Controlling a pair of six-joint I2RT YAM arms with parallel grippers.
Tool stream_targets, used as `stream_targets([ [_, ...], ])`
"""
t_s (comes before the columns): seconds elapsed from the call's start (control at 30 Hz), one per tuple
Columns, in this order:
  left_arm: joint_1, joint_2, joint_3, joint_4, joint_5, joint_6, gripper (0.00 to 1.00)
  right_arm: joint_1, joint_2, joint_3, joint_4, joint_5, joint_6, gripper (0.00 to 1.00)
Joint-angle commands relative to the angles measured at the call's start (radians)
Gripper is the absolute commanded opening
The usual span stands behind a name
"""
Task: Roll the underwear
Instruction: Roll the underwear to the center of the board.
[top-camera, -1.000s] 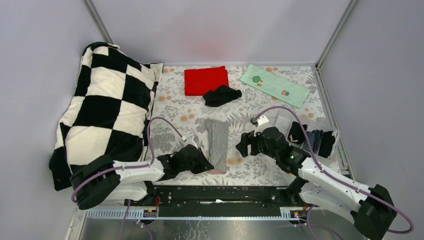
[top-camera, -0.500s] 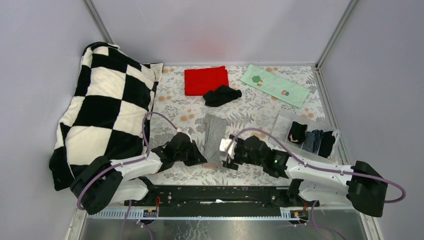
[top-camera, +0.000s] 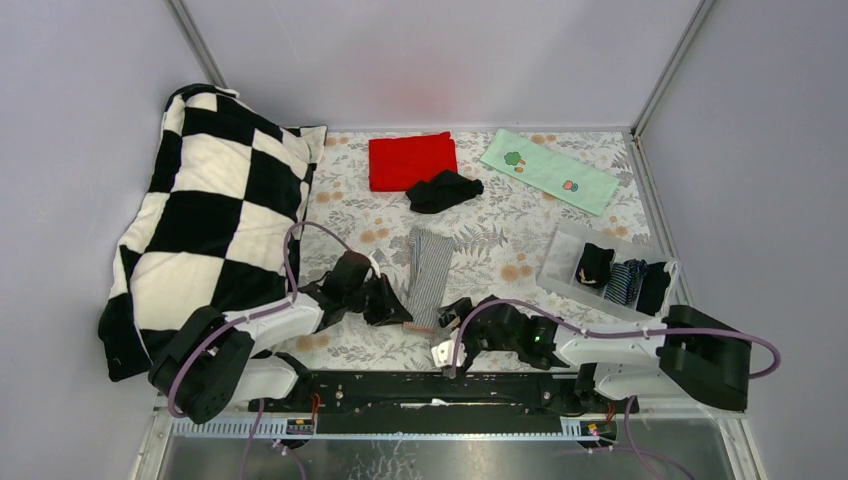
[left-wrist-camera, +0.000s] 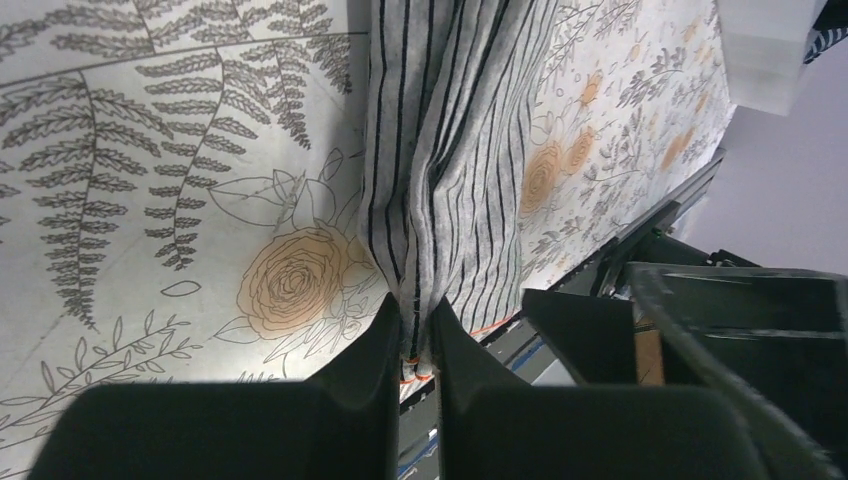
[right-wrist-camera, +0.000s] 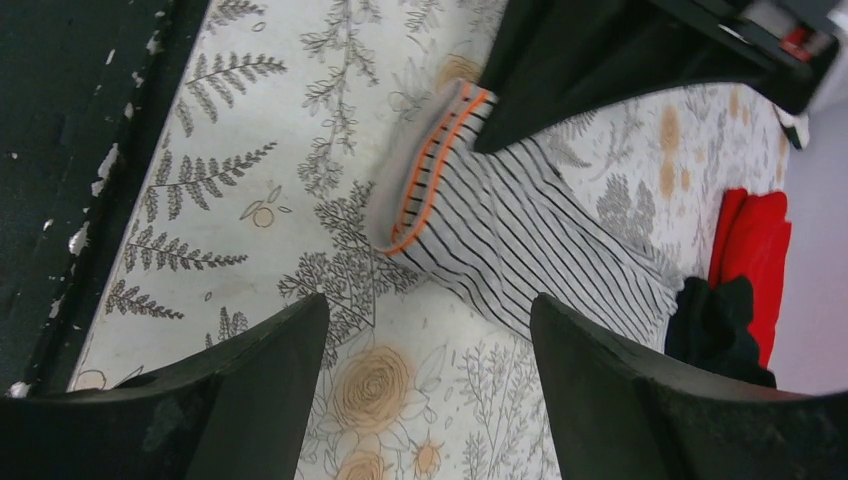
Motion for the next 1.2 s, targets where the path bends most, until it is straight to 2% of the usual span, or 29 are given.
stream_targets([
  [0.0,0.030,0.006,0.035,-0.030,0.056,0.027,0.00,0.028,0.100,0.029,0.101,-0.017,-0.135,0.80],
  [0.63,0.069,0.046,0.038,-0.030,0.097,0.047,0.00,0.108,0.409,-0.048,0.489,0.166,-0.221,0.66],
  [0.97,0.080,0.038,0.033,-0.030,0.115,0.037,0.00,0.108,0.487,-0.074,0.577,0.215,-0.274,0.63],
  [1.17,0.082,0.047,0.030,-0.030,0.123,0.033,0.00,0.108,0.527,-0.063,0.617,0.206,-0.278,0.55],
])
